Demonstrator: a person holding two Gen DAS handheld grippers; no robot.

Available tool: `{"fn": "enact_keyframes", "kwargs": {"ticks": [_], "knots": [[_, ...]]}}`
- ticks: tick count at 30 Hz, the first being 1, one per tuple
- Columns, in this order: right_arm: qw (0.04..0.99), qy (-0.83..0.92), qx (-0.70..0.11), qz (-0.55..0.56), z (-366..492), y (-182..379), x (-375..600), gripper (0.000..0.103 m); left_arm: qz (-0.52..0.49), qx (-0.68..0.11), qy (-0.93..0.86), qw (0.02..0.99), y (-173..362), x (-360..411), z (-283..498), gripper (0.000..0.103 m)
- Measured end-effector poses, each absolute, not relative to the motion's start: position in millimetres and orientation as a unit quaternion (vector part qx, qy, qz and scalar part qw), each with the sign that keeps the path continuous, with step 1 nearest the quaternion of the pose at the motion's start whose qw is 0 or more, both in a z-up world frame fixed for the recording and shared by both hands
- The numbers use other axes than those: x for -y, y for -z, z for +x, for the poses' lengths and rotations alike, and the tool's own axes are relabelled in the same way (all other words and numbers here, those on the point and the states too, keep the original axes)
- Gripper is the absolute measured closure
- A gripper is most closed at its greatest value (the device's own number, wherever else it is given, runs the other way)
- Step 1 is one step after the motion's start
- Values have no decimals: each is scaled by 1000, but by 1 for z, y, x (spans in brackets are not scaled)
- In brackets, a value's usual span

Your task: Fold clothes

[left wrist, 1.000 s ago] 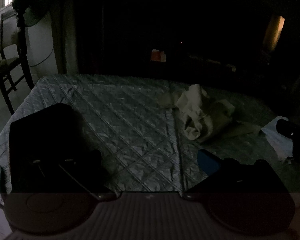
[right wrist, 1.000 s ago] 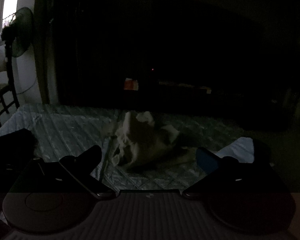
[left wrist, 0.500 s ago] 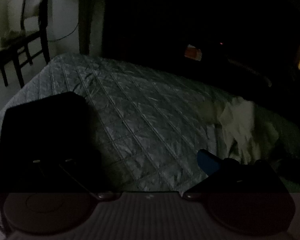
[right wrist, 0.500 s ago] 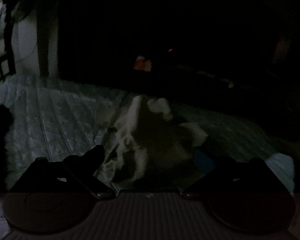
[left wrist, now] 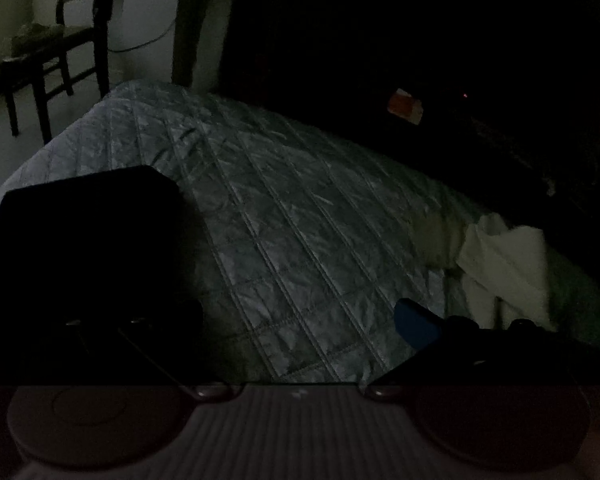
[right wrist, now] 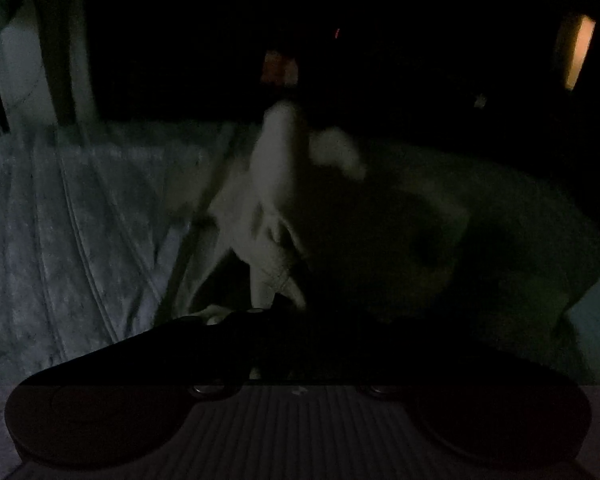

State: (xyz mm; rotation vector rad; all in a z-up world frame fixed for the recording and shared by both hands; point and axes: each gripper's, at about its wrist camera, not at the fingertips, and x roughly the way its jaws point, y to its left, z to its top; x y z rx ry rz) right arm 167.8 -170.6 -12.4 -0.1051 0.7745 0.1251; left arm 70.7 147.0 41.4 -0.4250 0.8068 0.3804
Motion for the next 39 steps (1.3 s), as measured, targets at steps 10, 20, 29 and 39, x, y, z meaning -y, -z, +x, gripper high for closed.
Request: {"fn": "enact_keyframes", "kwargs": {"ticks": [10,20,29,39], "knots": [[966,-108,-234,31,75,-154,231,96,-177,-377,-150,896,-50,-129,69,2],[982,0,-185,39,19,-184,318,91,-183,-381,-137,896,-50,-122,70,2],[930,46,-356,83,8,-81,358,58,-153,-392,-116,900,-46,-101,82,2],[895,1,-444,-25,6,-8,330,30,-104,-402,-90,905,-39,-75,86,1]]}}
